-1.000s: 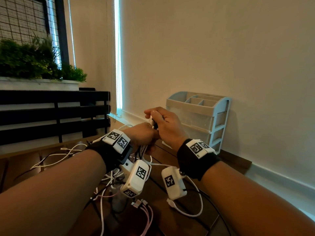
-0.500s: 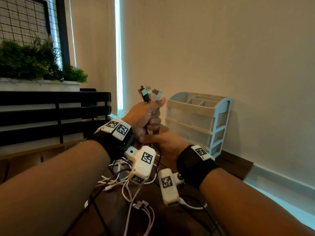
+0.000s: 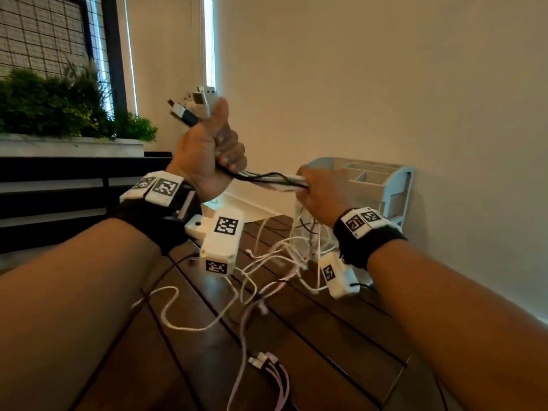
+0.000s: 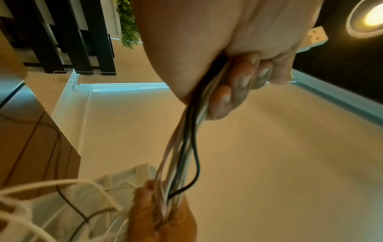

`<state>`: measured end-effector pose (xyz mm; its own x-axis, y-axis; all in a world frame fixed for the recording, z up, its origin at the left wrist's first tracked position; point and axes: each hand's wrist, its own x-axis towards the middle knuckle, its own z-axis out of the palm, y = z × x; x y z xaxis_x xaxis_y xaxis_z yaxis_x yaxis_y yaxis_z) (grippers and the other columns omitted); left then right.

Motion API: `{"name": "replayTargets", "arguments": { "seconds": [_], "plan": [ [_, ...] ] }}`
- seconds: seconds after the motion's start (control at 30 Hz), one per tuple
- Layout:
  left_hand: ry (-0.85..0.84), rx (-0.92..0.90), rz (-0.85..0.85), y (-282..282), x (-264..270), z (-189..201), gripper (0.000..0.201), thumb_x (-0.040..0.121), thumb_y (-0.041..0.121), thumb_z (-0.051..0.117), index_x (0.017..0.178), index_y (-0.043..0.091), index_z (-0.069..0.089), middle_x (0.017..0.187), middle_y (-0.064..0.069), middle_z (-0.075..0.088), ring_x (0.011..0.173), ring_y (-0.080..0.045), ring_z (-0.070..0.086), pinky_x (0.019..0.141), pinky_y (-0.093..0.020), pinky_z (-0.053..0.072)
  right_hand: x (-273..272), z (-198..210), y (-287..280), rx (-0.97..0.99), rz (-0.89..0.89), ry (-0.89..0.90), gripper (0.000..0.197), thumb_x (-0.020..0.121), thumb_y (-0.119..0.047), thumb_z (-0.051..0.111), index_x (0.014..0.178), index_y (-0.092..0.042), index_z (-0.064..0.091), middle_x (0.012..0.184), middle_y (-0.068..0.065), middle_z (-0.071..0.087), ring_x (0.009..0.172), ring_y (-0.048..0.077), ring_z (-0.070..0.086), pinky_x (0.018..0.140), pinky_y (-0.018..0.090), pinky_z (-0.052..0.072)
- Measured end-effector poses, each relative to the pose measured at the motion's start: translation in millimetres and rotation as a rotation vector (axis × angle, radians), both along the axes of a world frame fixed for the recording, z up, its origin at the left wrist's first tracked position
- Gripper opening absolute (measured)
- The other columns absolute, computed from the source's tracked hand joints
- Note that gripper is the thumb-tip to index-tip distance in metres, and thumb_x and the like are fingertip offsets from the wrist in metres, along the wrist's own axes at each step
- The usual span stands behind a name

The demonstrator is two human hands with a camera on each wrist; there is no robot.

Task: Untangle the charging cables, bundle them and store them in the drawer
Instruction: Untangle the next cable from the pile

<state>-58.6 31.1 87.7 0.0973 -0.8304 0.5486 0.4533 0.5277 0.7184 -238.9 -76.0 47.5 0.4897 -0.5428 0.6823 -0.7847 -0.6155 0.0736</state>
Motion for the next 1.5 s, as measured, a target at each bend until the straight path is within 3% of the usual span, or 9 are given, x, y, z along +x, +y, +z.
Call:
{"name": "replayTargets", "arguments": {
  "seconds": [0.2, 0.4, 0.6, 0.7, 0.9, 1.07, 1.2, 1.33, 1.5],
  "plan": [
    [-0.021, 0.098, 0.115, -14, 7, -27, 0.059, 0.097, 0.039, 0.05, 0.045, 0.019, 0.033, 0.039, 0.005, 0.022, 0.032, -0.008, 0.023, 0.036, -0.015, 0.023, -1, -31, 4, 0.467, 0.135, 0.161, 0.028, 0.079, -0.035, 0.073, 0.101, -0.022, 0.061, 0.092, -0.004, 0.063, 0.092, 0.02, 0.061, 0.074, 0.028, 0.042],
    [-0.056, 0.117, 0.088, -24, -6, -41, 0.053, 0.092, 0.039, 0.057, 0.049, 0.018, 0.035, 0.042, 0.004, 0.024, 0.035, -0.009, 0.023, 0.037, -0.019, 0.022, 18, -9, 36, 0.724, 0.606, -0.211, 0.117, 0.059, -0.029, 0.09, 0.147, -0.039, 0.015, 0.134, -0.004, 0.052, 0.124, 0.006, 0.046, 0.097, 0.021, 0.039],
    [-0.062, 0.105, 0.016, -23, -13, -39, 0.054, 0.094, 0.04, 0.054, 0.053, 0.017, 0.029, 0.041, 0.005, 0.024, 0.033, -0.007, 0.024, 0.036, -0.018, 0.023, 58, -26, 46, 0.838, 0.604, -0.375, 0.015, 0.073, -0.006, 0.078, 0.075, -0.009, 0.064, 0.063, 0.006, 0.062, 0.054, 0.014, 0.056, 0.054, 0.026, 0.045],
    [-0.075, 0.135, 0.011, -18, -5, -37, 0.056, 0.095, 0.042, 0.051, 0.051, 0.017, 0.028, 0.04, 0.005, 0.023, 0.032, -0.007, 0.024, 0.036, -0.016, 0.021, 51, -40, 38, 0.879, 0.574, -0.244, 0.004, 0.082, -0.012, 0.072, 0.08, -0.01, 0.07, 0.056, 0.002, 0.059, 0.044, 0.012, 0.051, 0.047, 0.024, 0.044],
    [-0.048, 0.022, 0.004, -1, 33, -18, 0.053, 0.087, 0.046, 0.054, 0.048, 0.018, 0.032, 0.037, 0.006, 0.024, 0.032, -0.006, 0.023, 0.038, -0.02, 0.019, -2, -22, -17, 0.506, 0.223, 0.062, 0.011, 0.087, -0.017, 0.065, 0.094, -0.012, 0.072, 0.085, 0.008, 0.071, 0.072, 0.02, 0.063, 0.066, 0.029, 0.045],
    [-0.08, -0.044, 0.08, 2, 37, -10, 0.054, 0.093, 0.043, 0.053, 0.05, 0.018, 0.032, 0.039, 0.006, 0.026, 0.033, -0.007, 0.023, 0.038, -0.02, 0.017, -17, 29, -32, -0.222, -0.089, -0.186, 0.015, 0.085, -0.018, 0.06, 0.099, -0.019, 0.064, 0.083, 0.009, 0.068, 0.082, 0.034, 0.062, 0.087, 0.04, 0.033],
    [-0.163, 0.018, 0.286, 0, 39, -9, 0.052, 0.093, 0.041, 0.06, 0.055, 0.019, 0.031, 0.042, 0.004, 0.026, 0.033, -0.009, 0.021, 0.04, -0.018, 0.016, -2, 7, -18, 0.139, -0.087, 0.278, 0.03, 0.081, -0.048, 0.068, 0.095, -0.022, 0.064, 0.092, 0.002, 0.065, 0.094, 0.027, 0.062, 0.083, 0.035, 0.041],
    [-0.157, 0.056, 0.377, -5, 36, -18, 0.053, 0.091, 0.04, 0.063, 0.054, 0.019, 0.031, 0.042, 0.003, 0.024, 0.034, -0.012, 0.019, 0.042, -0.02, 0.014, 14, -20, 4, 0.584, 0.028, 0.462, 0.096, 0.057, -0.051, 0.085, 0.138, -0.027, 0.039, 0.137, -0.003, 0.051, 0.126, 0.022, 0.048, 0.103, 0.038, 0.039],
    [-0.18, 0.028, 0.254, -8, 19, -25, 0.054, 0.095, 0.035, 0.059, 0.05, 0.019, 0.032, 0.041, 0.002, 0.022, 0.032, -0.01, 0.019, 0.039, -0.017, 0.017, 57, -3, 46, 0.752, 0.661, -0.116, 0.113, 0.063, -0.026, 0.089, 0.148, -0.031, 0.016, 0.138, 0.001, 0.052, 0.124, 0.01, 0.048, 0.104, 0.028, 0.038]
  ]
}}
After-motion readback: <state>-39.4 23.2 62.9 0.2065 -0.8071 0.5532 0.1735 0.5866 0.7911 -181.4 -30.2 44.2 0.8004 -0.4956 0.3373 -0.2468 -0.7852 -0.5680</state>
